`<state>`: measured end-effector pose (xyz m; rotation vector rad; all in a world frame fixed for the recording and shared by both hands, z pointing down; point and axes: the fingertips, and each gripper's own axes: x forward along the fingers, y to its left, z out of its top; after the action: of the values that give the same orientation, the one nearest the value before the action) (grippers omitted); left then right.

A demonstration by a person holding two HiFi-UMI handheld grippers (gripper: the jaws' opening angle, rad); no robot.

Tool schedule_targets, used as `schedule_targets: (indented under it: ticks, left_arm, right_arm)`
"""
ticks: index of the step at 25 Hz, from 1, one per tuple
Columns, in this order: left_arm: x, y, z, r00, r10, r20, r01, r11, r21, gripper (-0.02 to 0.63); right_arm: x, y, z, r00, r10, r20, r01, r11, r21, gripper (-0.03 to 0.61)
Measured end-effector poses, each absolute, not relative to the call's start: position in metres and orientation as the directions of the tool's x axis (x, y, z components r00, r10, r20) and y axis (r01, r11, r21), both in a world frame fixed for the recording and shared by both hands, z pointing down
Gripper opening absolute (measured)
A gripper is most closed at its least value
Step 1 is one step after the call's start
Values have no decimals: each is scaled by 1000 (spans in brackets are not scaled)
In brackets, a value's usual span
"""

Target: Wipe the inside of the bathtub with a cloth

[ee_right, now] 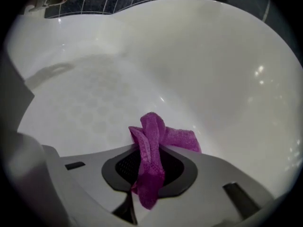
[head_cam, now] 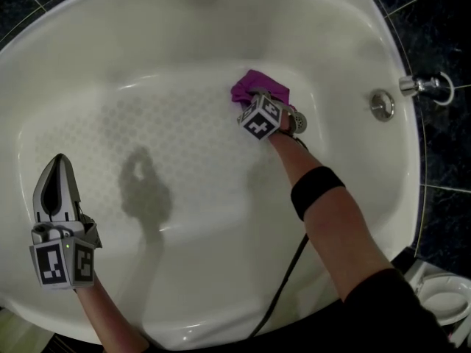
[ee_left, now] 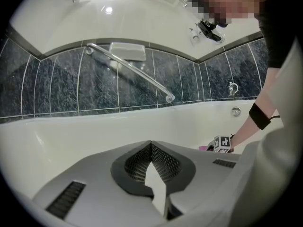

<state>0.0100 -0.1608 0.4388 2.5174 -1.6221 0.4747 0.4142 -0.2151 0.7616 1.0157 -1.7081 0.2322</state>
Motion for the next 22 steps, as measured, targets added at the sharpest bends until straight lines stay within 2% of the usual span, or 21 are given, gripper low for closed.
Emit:
schedule_targets:
  ticks: [6, 9, 13, 15, 18, 22]
  left_arm:
    - [17, -161, 432, 390, -868, 307, -896, -435, -92, 0]
    - [18, -161, 433, 392, -867, 306, -893, -439, -101, 0]
    - [20, -162, 429, 398, -870, 292, -888, -445, -114, 0]
    - [22, -162, 425, 406, -870, 278, -885, -450, -116, 0]
    - [19, -162, 421, 400, -878, 264, -892, -439, -108, 0]
    - [11, -162, 419, 394, -883, 255, -888, -437, -141, 0]
  right_arm:
    - [545, -176, 771, 117, -461, 880, -846, 418, 332, 92]
    - [561, -168, 772, 142, -467, 873, -862, 374, 341, 92]
    - [553, -173, 765, 190, -458, 869, -833, 393, 389, 91]
    - [517, -188, 747, 145, -529, 836, -791, 446, 420, 89]
    - [408, -205, 715, -44, -632, 773, -648, 607, 460, 89]
    - [231, -190, 692, -328, -578, 748, -418, 798, 433, 89]
